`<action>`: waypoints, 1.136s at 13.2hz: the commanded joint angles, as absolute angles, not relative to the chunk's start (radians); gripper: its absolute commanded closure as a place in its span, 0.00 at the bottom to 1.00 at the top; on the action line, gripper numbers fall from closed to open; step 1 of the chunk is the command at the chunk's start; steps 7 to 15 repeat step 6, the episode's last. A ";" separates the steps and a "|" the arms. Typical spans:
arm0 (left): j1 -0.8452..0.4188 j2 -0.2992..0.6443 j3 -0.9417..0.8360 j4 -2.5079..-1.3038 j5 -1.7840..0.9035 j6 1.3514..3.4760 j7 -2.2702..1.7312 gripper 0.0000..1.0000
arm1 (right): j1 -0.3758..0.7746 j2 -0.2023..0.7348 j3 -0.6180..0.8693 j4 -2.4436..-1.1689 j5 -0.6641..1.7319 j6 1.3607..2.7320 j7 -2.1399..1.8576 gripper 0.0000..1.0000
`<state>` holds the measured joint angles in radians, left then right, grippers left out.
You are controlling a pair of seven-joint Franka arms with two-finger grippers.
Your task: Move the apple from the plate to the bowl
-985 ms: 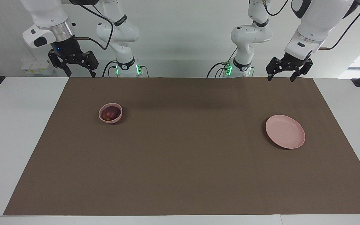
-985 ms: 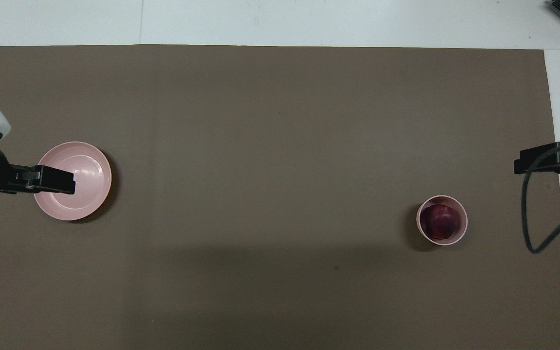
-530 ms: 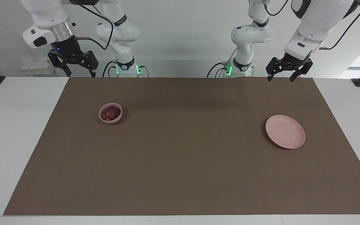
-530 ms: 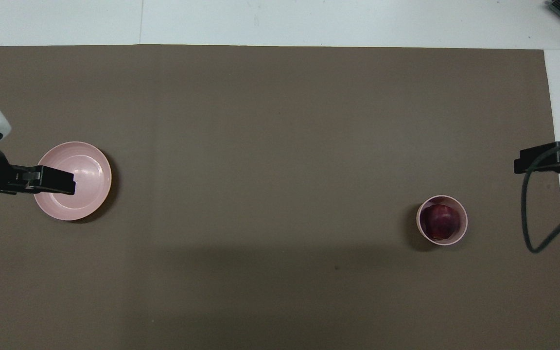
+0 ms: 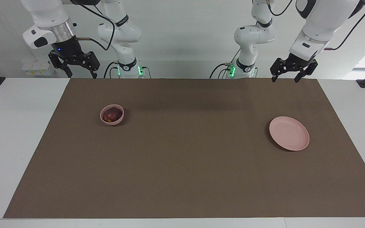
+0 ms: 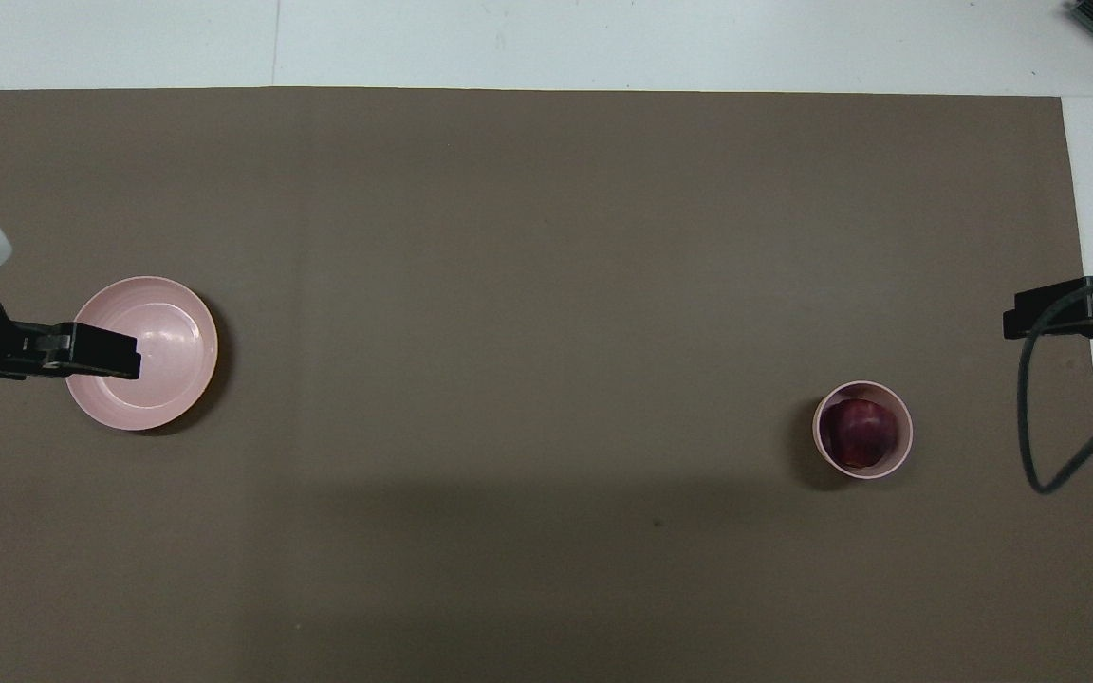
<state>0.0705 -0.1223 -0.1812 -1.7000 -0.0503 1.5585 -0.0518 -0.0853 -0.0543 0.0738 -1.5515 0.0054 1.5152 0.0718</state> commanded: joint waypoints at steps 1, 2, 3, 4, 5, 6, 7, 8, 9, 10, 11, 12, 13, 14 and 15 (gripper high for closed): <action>0.064 -0.132 -0.164 -1.692 -0.032 1.552 -0.041 0.00 | -0.097 -0.040 0.083 -1.532 0.009 1.522 0.075 0.00; 0.064 -0.130 -0.164 -1.690 -0.029 1.552 -0.035 0.00 | -0.097 -0.041 0.083 -1.532 0.009 1.520 0.075 0.00; 0.064 -0.129 -0.163 -1.690 -0.028 1.548 -0.011 0.00 | -0.097 -0.041 0.083 -1.532 0.009 1.520 0.075 0.00; 0.064 -0.129 -0.163 -1.690 -0.029 1.551 -0.003 0.00 | -0.097 -0.041 0.084 -1.532 0.009 1.519 0.075 0.00; 0.063 -0.127 -0.163 -1.690 -0.029 1.549 -0.003 0.00 | -0.097 -0.041 0.083 -1.532 0.009 1.520 0.075 0.00; 0.060 -0.130 -0.163 -1.697 -0.029 1.545 -0.006 0.00 | -0.095 -0.041 0.083 -1.534 0.009 1.519 0.075 0.00; 0.060 -0.130 -0.163 -1.697 -0.029 1.545 -0.006 0.00 | -0.095 -0.041 0.083 -1.534 0.009 1.519 0.075 0.00; 0.060 -0.130 -0.163 -1.697 -0.029 1.545 -0.006 0.00 | -0.095 -0.041 0.083 -1.534 0.009 1.519 0.075 0.00; 0.060 -0.130 -0.163 -1.697 -0.029 1.545 -0.006 0.00 | -0.095 -0.041 0.083 -1.534 0.009 1.519 0.075 0.00; 0.060 -0.130 -0.163 -1.697 -0.029 1.545 -0.006 0.00 | -0.095 -0.041 0.083 -1.534 0.009 1.519 0.075 0.00; 0.060 -0.130 -0.163 -1.697 -0.029 1.545 -0.006 0.00 | -0.095 -0.041 0.083 -1.534 0.009 1.519 0.075 0.00; 0.060 -0.130 -0.163 -1.697 -0.029 1.545 -0.006 0.00 | -0.095 -0.041 0.083 -1.534 0.009 1.519 0.075 0.00; 0.060 -0.130 -0.163 -1.697 -0.029 1.545 -0.006 0.00 | -0.095 -0.041 0.083 -1.534 0.009 1.519 0.075 0.00; 0.060 -0.130 -0.163 -1.697 -0.029 1.545 -0.006 0.00 | -0.095 -0.041 0.083 -1.534 0.009 1.519 0.075 0.00; 0.060 -0.130 -0.163 -1.697 -0.029 1.545 -0.006 0.00 | -0.095 -0.041 0.083 -1.534 0.009 1.519 0.075 0.00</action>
